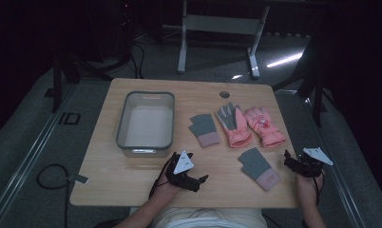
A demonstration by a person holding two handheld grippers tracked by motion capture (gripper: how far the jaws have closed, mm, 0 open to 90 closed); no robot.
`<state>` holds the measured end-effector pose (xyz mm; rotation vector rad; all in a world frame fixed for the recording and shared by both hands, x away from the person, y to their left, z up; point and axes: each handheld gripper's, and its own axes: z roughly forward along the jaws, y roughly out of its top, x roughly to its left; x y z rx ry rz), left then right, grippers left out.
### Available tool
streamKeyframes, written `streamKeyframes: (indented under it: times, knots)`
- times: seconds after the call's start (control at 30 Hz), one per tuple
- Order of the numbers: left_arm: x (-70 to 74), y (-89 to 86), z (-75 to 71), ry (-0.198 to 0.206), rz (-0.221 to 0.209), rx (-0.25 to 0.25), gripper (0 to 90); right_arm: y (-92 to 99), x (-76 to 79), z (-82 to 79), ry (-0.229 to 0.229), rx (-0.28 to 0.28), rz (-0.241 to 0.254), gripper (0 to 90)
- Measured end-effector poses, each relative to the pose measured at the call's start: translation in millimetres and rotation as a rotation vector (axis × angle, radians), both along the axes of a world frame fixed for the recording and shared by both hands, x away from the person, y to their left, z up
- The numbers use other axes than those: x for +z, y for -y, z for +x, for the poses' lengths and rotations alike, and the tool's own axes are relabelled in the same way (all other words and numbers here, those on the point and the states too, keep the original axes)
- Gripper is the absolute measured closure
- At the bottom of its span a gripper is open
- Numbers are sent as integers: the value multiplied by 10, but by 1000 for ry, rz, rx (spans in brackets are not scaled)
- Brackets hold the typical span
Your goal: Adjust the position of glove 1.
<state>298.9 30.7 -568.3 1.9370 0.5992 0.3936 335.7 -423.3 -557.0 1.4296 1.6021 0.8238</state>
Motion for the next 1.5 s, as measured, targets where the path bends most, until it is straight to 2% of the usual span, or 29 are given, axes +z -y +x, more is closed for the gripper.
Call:
streamKeyframes:
  times: [0.17, 0.27, 0.6, 1.0, 1.23, 1.3, 1.5]
  knots:
    - [0, 1, 7, -7, 0, 5, 30, 1, 0, -1, 1, 3, 4, 130]
    - [0, -1, -3, -10, -14, 1, 22, -2, 0, 10, -9, -6, -3, 134]
    - [1, 3, 9, -30, -9, 10, 14, -3, 0, 8, -7, -9, -2, 135]
    - [0, 0, 1, -23, -9, 20, 14, -31, -7, 6, -19, -16, -33, 134]
    - [1, 0, 5, -26, -8, 20, 14, -16, -3, 16, -31, -9, -10, 130]
    - [1, 1, 5, -26, -7, 20, 14, 5, 1, 14, -26, -7, 11, 129]
    - [1, -10, 12, -30, -14, 12, 14, 24, 43, 30, -49, 10, 62, 118]
